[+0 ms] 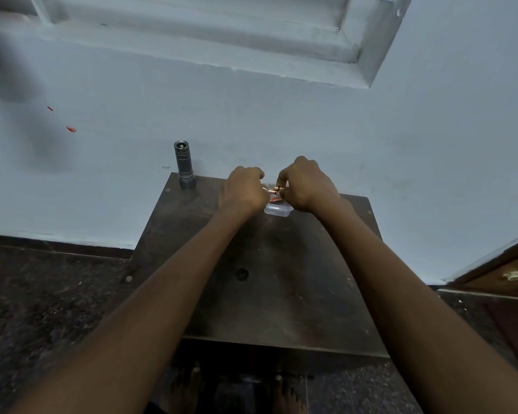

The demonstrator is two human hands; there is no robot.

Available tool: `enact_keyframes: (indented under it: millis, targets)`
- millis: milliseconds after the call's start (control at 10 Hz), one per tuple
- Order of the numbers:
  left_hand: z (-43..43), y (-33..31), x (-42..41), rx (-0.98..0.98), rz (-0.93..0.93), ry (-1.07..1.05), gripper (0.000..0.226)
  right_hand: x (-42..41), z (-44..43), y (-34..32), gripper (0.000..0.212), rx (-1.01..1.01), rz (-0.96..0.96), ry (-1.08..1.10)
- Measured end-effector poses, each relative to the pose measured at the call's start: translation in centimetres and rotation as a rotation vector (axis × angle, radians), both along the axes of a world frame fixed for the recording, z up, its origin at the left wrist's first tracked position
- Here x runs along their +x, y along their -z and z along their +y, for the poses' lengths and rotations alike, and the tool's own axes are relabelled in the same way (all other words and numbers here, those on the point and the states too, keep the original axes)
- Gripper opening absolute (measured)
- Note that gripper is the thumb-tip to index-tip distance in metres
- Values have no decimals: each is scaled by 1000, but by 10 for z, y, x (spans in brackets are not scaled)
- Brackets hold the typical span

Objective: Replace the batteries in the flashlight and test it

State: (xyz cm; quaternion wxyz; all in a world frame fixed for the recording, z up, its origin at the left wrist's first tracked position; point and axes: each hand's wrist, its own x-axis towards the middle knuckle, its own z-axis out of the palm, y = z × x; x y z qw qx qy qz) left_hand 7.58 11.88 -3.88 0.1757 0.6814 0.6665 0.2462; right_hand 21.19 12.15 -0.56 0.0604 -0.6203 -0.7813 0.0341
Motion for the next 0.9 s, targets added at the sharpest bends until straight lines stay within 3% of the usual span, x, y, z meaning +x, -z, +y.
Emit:
enact_keyframes:
  millis: [200, 400, 700, 900]
  targets:
    - [-3, -3, 2, 16, -8, 2, 37, -3, 13, 11, 24, -66, -167, -38]
    - [-4, 0, 4, -28, -20, 0, 28, -1, 18, 21, 21, 8, -195, -47]
    - [-8, -2, 5, -48, 27, 9, 28, -2, 17, 30, 16, 89, -139, 12]
    - [-42, -23, -10, -37, 123, -43, 24, 11, -9, 10, 22, 165, 14, 79]
